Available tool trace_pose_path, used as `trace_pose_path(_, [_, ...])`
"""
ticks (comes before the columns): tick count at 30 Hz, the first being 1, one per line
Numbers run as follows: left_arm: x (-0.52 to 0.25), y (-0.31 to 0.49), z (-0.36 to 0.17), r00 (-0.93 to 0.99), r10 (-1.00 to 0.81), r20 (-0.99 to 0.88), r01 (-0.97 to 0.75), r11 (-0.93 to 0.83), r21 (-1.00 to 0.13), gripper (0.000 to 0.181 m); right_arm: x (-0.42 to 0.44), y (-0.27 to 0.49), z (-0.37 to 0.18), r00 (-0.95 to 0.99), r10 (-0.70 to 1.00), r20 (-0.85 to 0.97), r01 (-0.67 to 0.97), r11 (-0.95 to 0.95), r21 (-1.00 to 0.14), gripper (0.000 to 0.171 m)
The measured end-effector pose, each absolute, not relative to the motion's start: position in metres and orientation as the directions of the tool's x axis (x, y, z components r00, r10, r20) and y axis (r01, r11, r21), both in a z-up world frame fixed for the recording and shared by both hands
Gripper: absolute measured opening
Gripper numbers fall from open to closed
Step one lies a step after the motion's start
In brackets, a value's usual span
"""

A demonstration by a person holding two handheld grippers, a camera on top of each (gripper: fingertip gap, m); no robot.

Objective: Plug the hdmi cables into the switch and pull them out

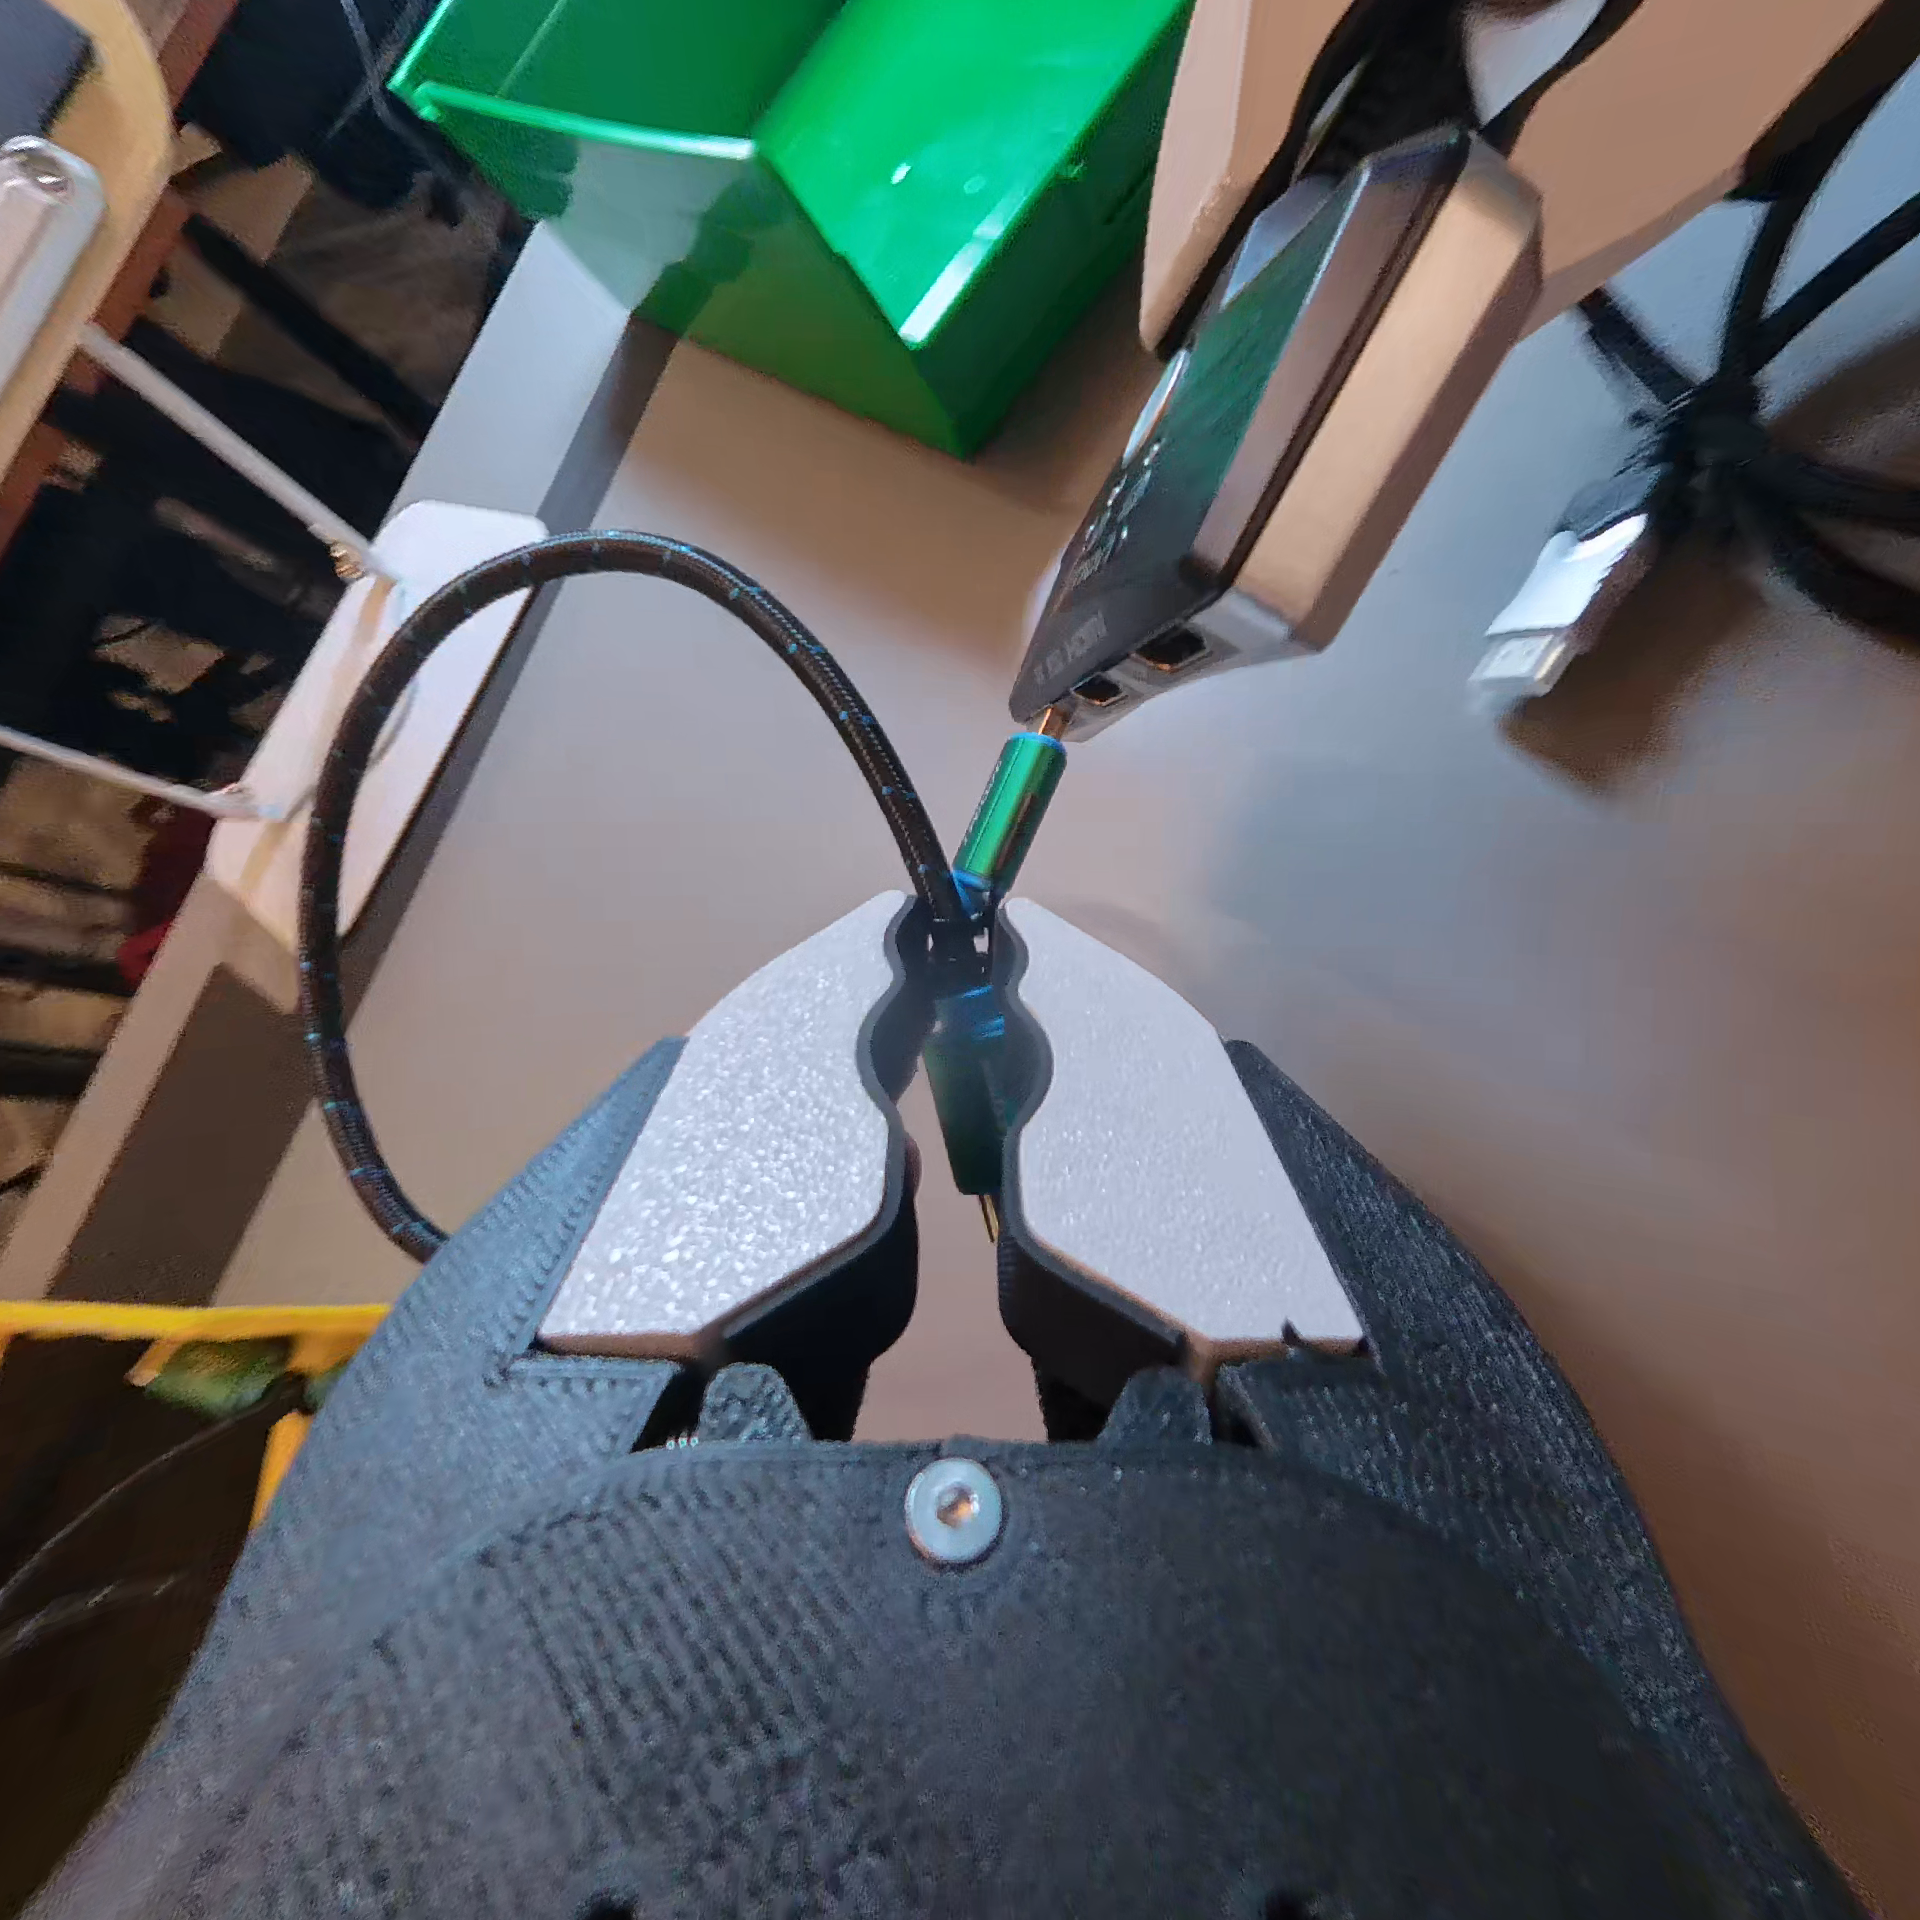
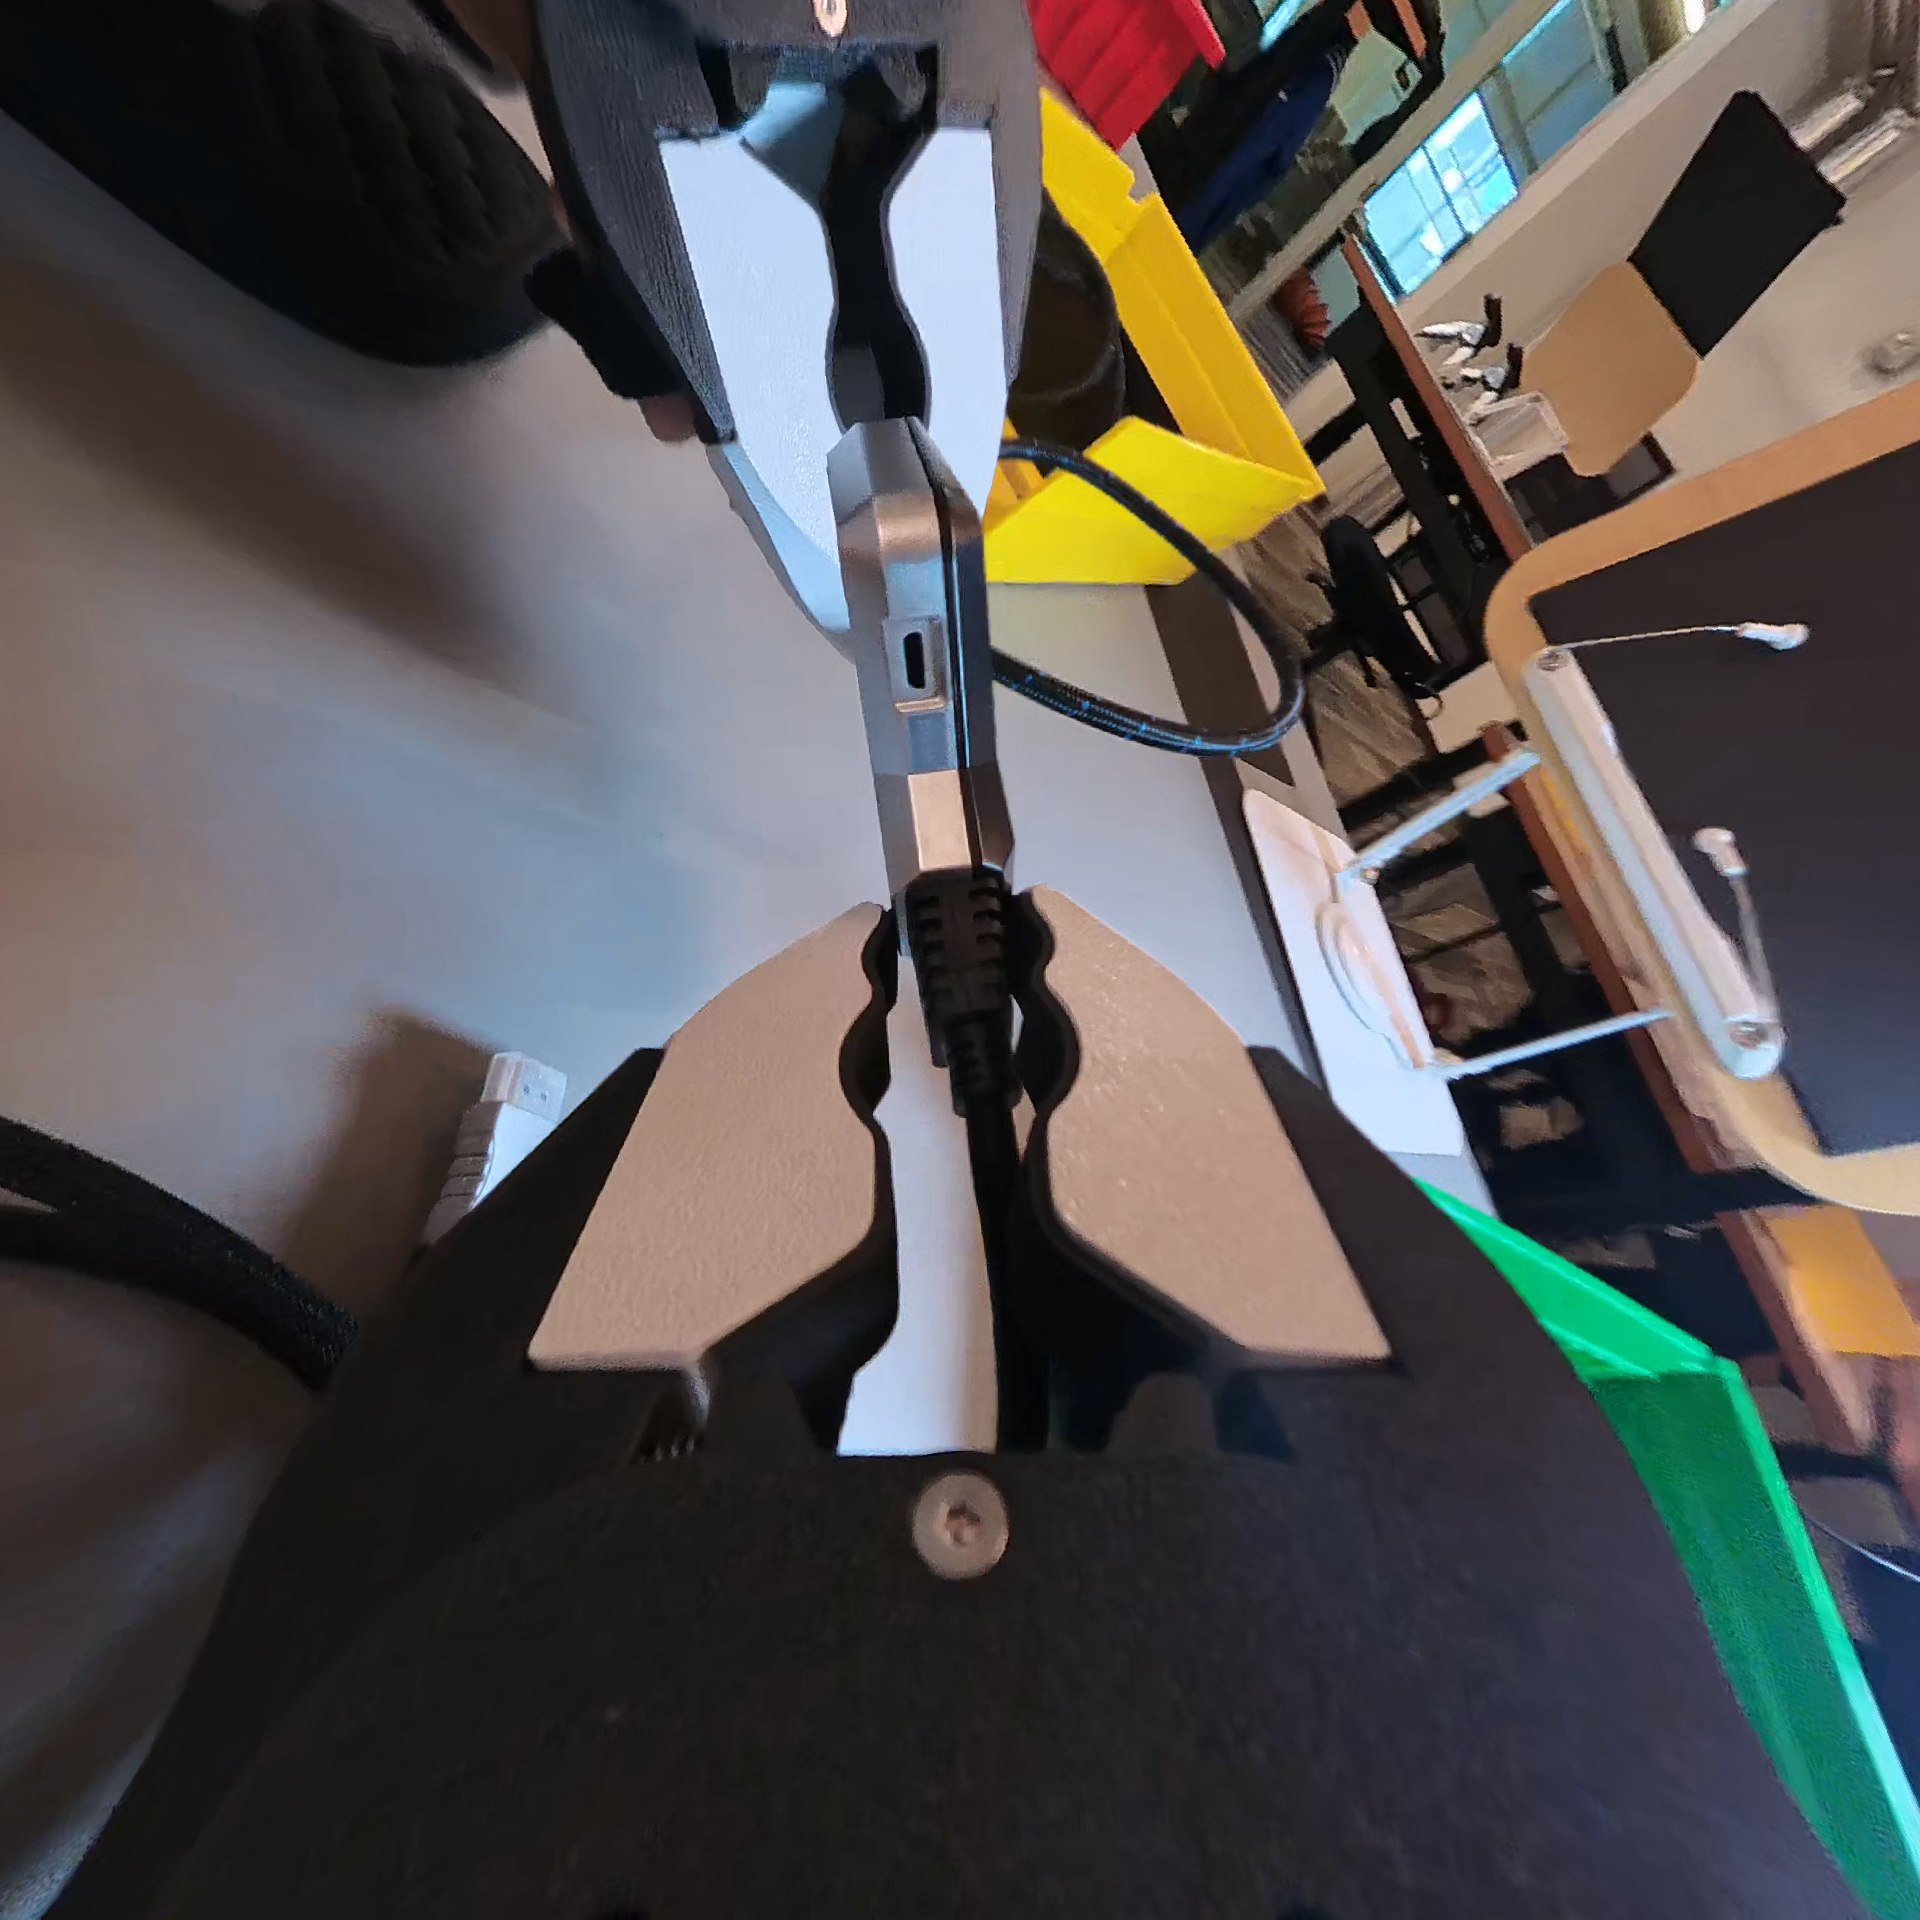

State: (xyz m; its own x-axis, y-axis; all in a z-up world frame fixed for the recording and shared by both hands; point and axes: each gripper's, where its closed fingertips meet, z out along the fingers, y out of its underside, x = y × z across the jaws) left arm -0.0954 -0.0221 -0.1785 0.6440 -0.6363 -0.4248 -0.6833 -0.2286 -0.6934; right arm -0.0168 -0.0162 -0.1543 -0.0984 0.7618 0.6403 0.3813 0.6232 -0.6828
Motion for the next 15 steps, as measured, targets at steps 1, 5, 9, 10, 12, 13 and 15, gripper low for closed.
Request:
trace_pose_path(1, [-0.091,-0.025,-0.177,0.641,-0.666,-0.381,-0.654,-0.214,-0.726,0.012,-0.015,-0.018,-0.153,-0.107,0.794,0.598,0.354,0.593,-0.723,0.020])
trace_pose_path(5, [-0.079,-0.032,-0.164,0.651,-0.718,-0.244,-0.532,-0.204,-0.822,0.012,-0.010,-0.023,-0.144,-0.137,0.854,0.502,0.279,0.520,-0.807,0.020])
trace_pose_path(9, [-0.077,-0.033,-0.171,0.633,-0.737,-0.236,-0.544,-0.207,-0.813,0.012,-0.009,-0.024,-0.148,-0.151,0.862,0.484,0.296,0.507,-0.810,0.020])
trace_pose_path(10, [-0.078,-0.033,-0.169,0.635,-0.739,-0.226,-0.532,-0.206,-0.821,0.012,-0.010,-0.023,-0.147,-0.143,0.866,0.479,0.297,0.499,-0.814,0.020])
trace_pose_path(12, [-0.081,-0.033,-0.163,0.633,-0.745,-0.209,-0.502,-0.190,-0.844,0.013,-0.013,-0.023,-0.144,-0.126,0.872,0.473,0.298,0.488,-0.821,0.020])
trace_pose_path(13, [-0.082,-0.034,-0.157,0.630,-0.752,-0.193,-0.474,-0.176,-0.863,0.014,-0.014,-0.022,-0.143,-0.111,0.871,0.478,0.299,0.488,-0.820,0.020])
trace_pose_path(15, [-0.088,-0.038,-0.134,0.623,-0.769,-0.144,-0.373,-0.130,-0.919,0.021,-0.013,-0.018,-0.136,-0.080,0.868,0.491,0.295,0.491,-0.820,0.020])
